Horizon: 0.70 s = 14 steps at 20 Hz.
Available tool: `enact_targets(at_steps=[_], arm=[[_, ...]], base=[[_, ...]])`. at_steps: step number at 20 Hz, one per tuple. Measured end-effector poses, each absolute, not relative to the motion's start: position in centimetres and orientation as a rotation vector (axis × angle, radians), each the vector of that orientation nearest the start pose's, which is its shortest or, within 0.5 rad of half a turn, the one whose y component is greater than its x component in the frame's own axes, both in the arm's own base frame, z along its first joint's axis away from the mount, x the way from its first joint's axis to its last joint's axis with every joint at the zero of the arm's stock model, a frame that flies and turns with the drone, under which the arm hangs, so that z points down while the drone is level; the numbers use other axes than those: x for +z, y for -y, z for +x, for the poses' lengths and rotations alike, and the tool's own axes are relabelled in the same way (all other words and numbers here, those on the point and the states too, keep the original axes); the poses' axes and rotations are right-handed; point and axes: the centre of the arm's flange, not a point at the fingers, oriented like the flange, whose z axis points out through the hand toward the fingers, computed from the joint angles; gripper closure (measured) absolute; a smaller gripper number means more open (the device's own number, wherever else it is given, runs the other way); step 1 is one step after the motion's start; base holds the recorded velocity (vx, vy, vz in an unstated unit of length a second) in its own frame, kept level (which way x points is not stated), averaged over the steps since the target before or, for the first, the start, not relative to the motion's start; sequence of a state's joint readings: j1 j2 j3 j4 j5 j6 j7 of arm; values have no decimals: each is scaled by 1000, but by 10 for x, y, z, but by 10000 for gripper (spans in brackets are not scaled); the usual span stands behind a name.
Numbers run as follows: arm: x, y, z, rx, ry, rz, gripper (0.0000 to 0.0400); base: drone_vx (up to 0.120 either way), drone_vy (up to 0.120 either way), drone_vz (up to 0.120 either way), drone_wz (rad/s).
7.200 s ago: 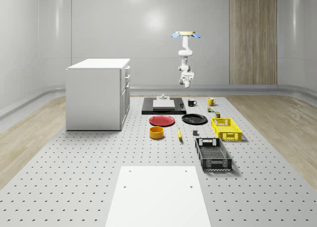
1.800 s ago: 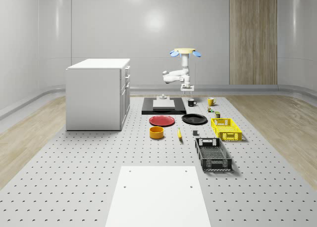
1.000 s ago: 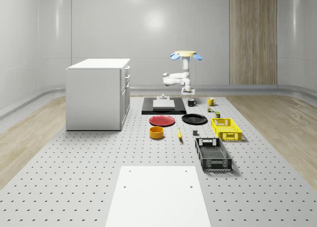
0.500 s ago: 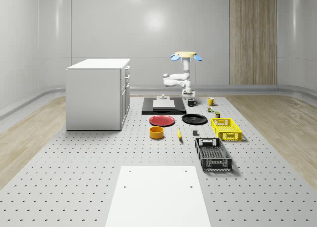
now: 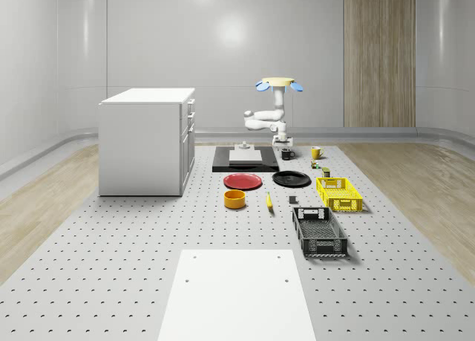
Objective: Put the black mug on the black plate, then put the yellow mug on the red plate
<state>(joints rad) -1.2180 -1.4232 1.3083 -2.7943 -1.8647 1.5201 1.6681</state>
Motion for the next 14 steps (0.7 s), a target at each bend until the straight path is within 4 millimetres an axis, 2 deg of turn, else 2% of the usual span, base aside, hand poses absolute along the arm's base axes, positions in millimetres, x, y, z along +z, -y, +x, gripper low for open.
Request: enact_targets(at_steps=[6,7,9,11,14], arm=[[513,-4,330,785,2,1,0],[513,-4,330,785,2,1,64],[513,-4,331,785,2,1,153],[513,-4,331,785,2,1,207],[513,-4,331,785,2,1,251]], base=[[0,0,0,0],[0,0,0,0],[0,0,0,0],[0,0,0,0],[0,0,0,0]])
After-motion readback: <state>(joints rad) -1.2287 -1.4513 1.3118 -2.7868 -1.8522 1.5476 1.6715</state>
